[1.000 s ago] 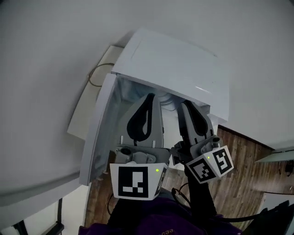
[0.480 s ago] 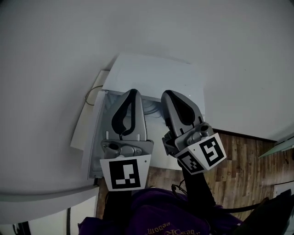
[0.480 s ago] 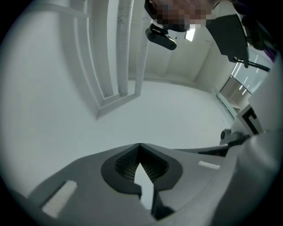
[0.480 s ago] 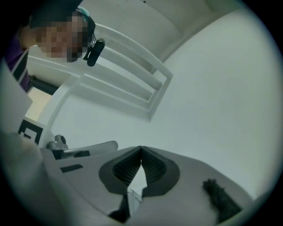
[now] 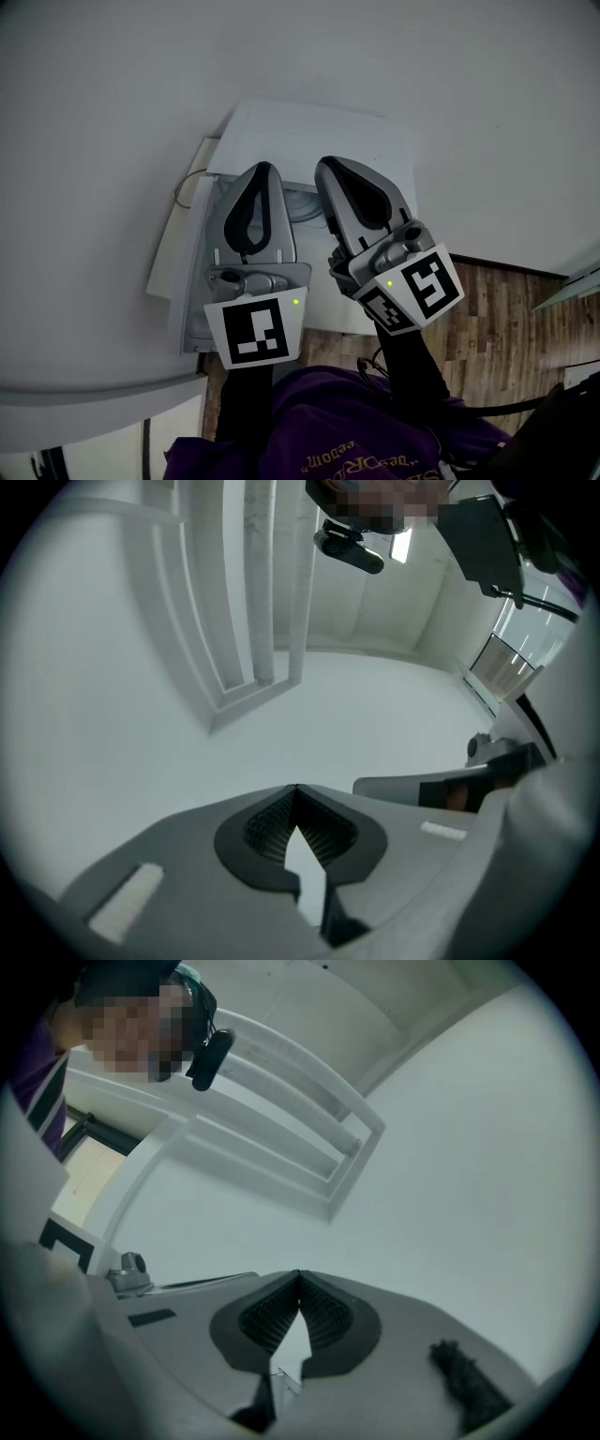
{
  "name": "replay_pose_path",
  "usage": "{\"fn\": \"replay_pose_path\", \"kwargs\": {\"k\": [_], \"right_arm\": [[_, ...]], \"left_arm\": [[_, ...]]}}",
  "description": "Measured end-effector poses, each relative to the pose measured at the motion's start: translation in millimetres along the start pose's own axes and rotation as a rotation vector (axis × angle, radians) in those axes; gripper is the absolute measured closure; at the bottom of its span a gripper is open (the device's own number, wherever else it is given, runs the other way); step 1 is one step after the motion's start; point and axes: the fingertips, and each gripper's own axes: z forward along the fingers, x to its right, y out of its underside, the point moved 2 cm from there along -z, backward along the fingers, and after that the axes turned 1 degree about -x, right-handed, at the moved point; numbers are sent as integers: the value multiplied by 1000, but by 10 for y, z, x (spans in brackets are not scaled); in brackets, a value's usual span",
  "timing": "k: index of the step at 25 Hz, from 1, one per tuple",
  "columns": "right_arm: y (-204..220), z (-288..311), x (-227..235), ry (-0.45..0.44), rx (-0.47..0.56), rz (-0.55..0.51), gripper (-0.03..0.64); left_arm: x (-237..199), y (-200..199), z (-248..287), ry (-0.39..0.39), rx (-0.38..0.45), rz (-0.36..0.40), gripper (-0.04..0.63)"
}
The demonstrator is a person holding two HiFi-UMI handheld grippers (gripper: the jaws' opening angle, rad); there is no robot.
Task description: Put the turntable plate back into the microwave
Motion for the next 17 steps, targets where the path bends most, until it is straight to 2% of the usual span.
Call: {"fn": "replay_pose_path", "kwargs": {"k": [11,17], "right_arm": [[47,20,87,24,-16,12,606],[93,28,124,47,-23,20,606]], "left_arm": [[-29,-9,27,-11,14,-29,591],[-25,38,52,-6,2,-17,591]]}}
